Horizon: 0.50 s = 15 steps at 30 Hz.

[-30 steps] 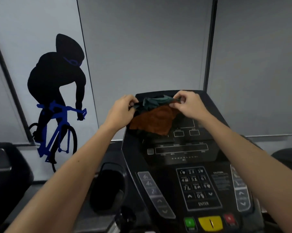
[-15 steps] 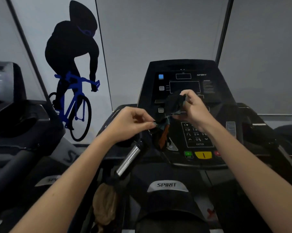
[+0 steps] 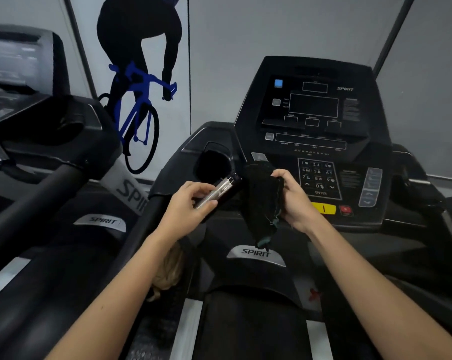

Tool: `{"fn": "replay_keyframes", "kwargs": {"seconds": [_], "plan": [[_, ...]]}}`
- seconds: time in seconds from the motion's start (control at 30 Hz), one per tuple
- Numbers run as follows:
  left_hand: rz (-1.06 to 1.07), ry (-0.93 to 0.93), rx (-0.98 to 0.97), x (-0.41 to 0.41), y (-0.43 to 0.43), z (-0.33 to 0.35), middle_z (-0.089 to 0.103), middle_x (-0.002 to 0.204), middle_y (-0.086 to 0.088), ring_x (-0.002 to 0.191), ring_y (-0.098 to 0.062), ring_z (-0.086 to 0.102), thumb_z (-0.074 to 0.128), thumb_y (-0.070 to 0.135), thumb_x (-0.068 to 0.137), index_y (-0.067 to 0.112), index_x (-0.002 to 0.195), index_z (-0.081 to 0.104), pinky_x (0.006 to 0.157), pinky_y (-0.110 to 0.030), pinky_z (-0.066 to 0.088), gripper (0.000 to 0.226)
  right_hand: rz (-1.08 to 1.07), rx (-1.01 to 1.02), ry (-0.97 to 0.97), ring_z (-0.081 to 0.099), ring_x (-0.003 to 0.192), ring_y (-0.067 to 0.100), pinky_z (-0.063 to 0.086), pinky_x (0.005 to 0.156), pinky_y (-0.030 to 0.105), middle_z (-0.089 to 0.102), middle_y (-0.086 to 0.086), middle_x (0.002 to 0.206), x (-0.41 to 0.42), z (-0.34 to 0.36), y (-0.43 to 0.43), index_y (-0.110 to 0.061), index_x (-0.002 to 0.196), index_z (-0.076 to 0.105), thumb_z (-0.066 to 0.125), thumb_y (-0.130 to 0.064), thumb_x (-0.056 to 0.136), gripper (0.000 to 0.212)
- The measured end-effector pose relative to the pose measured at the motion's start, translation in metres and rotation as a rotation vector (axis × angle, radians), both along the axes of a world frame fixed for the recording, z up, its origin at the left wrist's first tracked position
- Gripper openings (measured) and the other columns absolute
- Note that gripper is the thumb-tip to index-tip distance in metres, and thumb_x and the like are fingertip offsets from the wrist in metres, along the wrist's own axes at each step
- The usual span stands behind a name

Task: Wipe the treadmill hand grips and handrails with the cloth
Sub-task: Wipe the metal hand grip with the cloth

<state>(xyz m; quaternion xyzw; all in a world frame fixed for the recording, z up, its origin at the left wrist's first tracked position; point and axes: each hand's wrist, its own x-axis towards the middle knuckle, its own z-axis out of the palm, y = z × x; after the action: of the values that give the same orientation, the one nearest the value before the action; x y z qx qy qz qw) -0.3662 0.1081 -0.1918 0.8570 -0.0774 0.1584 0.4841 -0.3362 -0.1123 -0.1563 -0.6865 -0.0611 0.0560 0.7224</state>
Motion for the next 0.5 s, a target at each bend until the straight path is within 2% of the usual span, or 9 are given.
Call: {"fn": "replay_keyframes", "kwargs": {"seconds": [0.1, 0.2, 0.33, 0.43, 0.5], "plan": [[0.029, 0.037, 0.105, 0.008, 0.006, -0.016, 0.049, 0.113, 0.008, 0.102, 0.0, 0.046, 0.074, 0.022, 0.078, 0.019, 0.122, 0.055, 0.082, 0.0, 0.033, 0.048, 0.015, -0.02, 0.002, 0.053, 0.063, 0.01, 0.042, 0.044, 0.02, 0.056, 0.0, 0.087, 0.004, -0.002, 0.007, -0.025, 0.09, 0.049, 0.032, -0.002, 0.097, 0.029], [0.015, 0.097, 0.149, 0.018, 0.014, -0.026, 0.045, 0.122, 0.006, 0.11, -0.001, 0.04, 0.076, 0.027, 0.075, 0.017, 0.132, 0.047, 0.092, -0.015, 0.033, 0.065, 0.046, -0.008, 0.002, 0.053, 0.07, 0.013, 0.045, 0.05, 0.022, 0.057, 0.0, 0.085, 0.013, -0.001, 0.018, -0.024, 0.088, 0.048, 0.033, -0.004, 0.096, 0.027], [-0.029, 0.129, 0.172, 0.03, 0.022, -0.033, 0.046, 0.126, 0.004, 0.112, -0.007, 0.045, 0.08, 0.028, 0.07, 0.015, 0.134, 0.044, 0.094, -0.02, 0.036, 0.075, 0.033, -0.036, 0.002, 0.052, 0.065, 0.01, 0.042, 0.05, 0.02, 0.057, -0.003, 0.077, 0.027, 0.003, 0.029, -0.027, 0.086, 0.05, 0.032, -0.012, 0.097, 0.026], [-0.066, 0.123, 0.164, 0.037, 0.027, -0.038, 0.05, 0.121, 0.004, 0.108, -0.009, 0.05, 0.083, 0.027, 0.066, 0.015, 0.131, 0.047, 0.09, -0.019, 0.039, 0.076, 0.009, -0.036, -0.041, 0.052, 0.065, 0.009, 0.042, 0.058, 0.024, 0.056, -0.004, 0.078, 0.04, 0.005, 0.036, -0.027, 0.083, 0.054, 0.043, -0.017, 0.094, 0.019], [-0.082, 0.102, 0.162, 0.042, 0.028, -0.042, 0.053, 0.117, 0.003, 0.103, -0.01, 0.052, 0.084, 0.026, 0.064, 0.015, 0.127, 0.05, 0.088, -0.019, 0.041, 0.072, -0.012, -0.061, -0.102, 0.055, 0.065, 0.003, 0.045, 0.062, 0.019, 0.058, -0.007, 0.079, 0.047, 0.002, 0.04, -0.024, 0.084, 0.055, 0.046, -0.016, 0.093, 0.015]]}}
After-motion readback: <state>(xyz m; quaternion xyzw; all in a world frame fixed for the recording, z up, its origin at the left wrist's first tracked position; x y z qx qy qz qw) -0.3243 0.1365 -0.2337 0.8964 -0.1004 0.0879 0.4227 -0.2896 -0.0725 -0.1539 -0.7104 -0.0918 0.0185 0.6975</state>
